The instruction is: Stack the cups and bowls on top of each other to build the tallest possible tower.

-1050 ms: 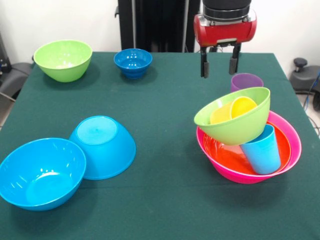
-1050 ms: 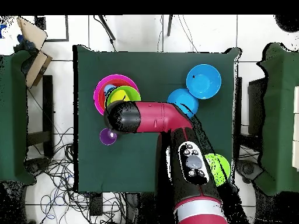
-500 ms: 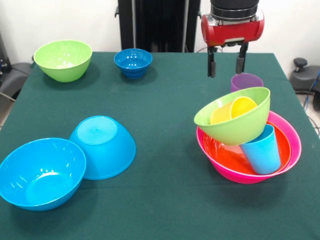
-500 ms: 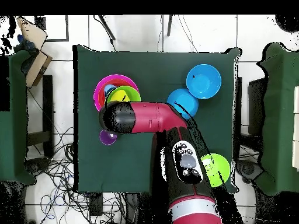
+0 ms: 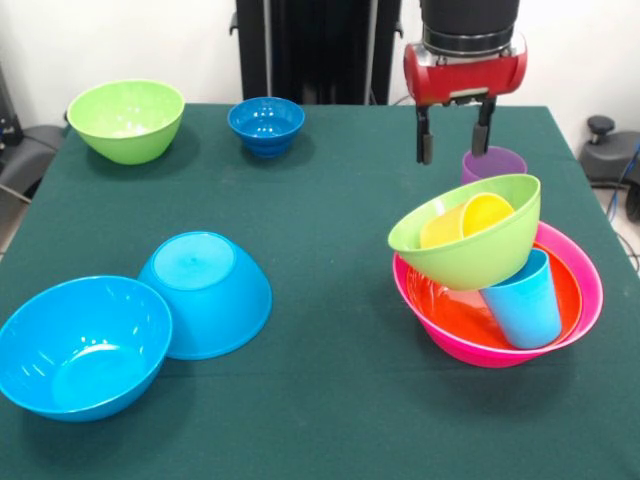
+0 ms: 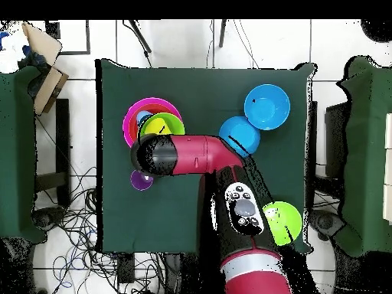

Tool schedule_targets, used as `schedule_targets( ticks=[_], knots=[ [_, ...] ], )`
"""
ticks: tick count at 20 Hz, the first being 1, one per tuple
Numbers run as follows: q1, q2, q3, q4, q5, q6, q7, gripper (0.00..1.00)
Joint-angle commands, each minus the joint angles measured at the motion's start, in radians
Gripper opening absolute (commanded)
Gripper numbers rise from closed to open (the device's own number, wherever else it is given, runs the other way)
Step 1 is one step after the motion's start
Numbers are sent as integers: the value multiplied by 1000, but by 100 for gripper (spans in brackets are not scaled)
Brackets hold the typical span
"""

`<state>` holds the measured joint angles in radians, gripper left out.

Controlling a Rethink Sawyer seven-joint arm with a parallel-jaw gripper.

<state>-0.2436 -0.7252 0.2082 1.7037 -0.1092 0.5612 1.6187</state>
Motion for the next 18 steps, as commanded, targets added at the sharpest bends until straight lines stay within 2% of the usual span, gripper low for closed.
schedule_targets(
  ticks=[1,18],
  knots=[
    [13,90,20,14,8,-62,146,100],
    [-2,113,35,5,19,-79,140,100]
  ],
)
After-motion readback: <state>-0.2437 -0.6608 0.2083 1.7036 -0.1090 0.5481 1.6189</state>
